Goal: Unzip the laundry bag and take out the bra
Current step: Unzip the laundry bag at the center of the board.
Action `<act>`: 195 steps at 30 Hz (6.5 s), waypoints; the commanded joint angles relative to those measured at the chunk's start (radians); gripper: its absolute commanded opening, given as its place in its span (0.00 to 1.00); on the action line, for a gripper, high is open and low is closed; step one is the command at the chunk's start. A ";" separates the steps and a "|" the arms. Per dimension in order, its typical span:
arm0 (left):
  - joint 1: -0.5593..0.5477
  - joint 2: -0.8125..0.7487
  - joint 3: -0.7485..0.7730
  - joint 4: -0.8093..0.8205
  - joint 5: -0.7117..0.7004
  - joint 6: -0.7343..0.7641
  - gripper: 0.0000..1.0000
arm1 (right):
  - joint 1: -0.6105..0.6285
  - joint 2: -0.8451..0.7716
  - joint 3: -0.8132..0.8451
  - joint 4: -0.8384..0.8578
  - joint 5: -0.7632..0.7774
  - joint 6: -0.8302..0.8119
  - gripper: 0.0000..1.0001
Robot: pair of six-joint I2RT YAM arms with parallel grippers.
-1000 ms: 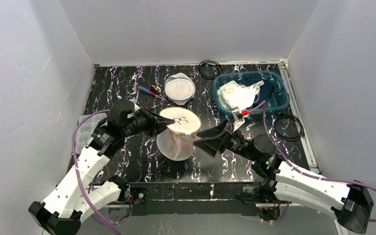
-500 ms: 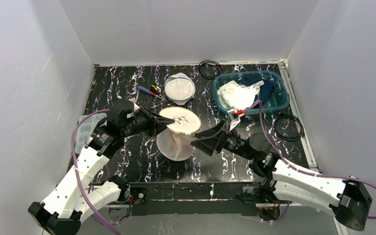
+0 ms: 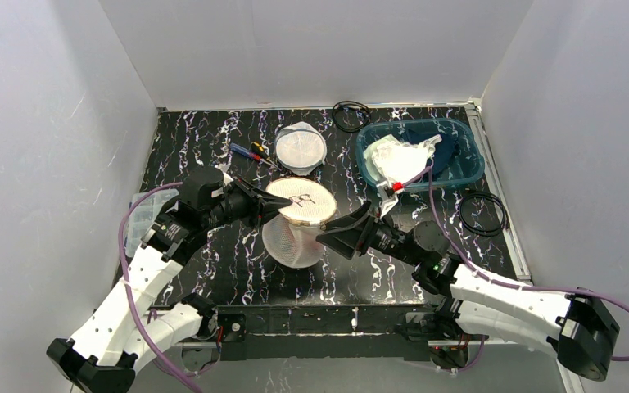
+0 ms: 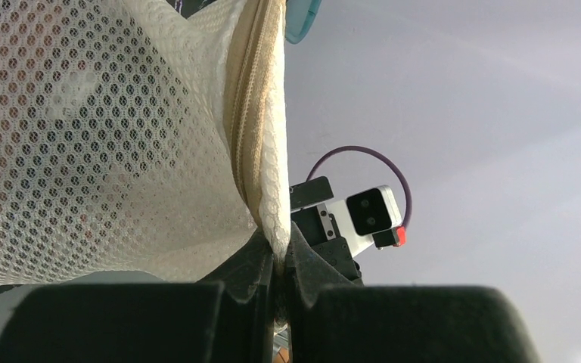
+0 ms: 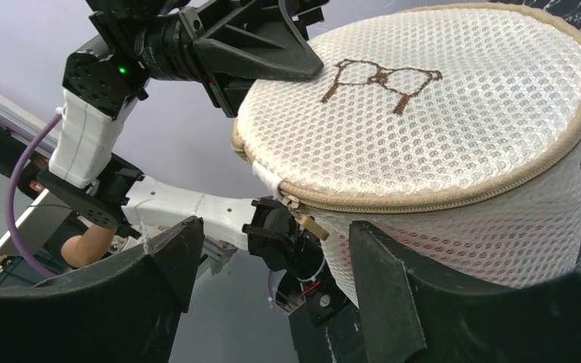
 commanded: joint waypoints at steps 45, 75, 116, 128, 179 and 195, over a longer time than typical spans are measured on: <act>0.004 -0.044 -0.004 0.038 0.031 -0.002 0.00 | 0.016 -0.001 0.047 0.022 0.053 -0.017 0.35; 0.004 -0.046 -0.033 0.048 0.043 0.004 0.00 | 0.023 -0.129 0.077 -0.290 0.154 -0.134 0.01; 0.016 -0.106 -0.243 -0.036 0.040 0.446 0.92 | 0.130 -0.187 -0.046 -0.531 0.315 -0.186 0.01; -0.264 -0.180 -0.351 0.056 -0.193 0.229 0.81 | 0.402 0.074 -0.036 -0.268 0.597 -0.141 0.01; -0.186 0.255 0.058 0.101 0.005 0.851 0.00 | 0.440 -0.236 0.095 -0.833 0.672 -0.310 0.01; -0.102 0.140 -0.182 0.134 -0.010 0.841 0.45 | 0.455 0.088 0.061 -0.473 0.567 -0.252 0.01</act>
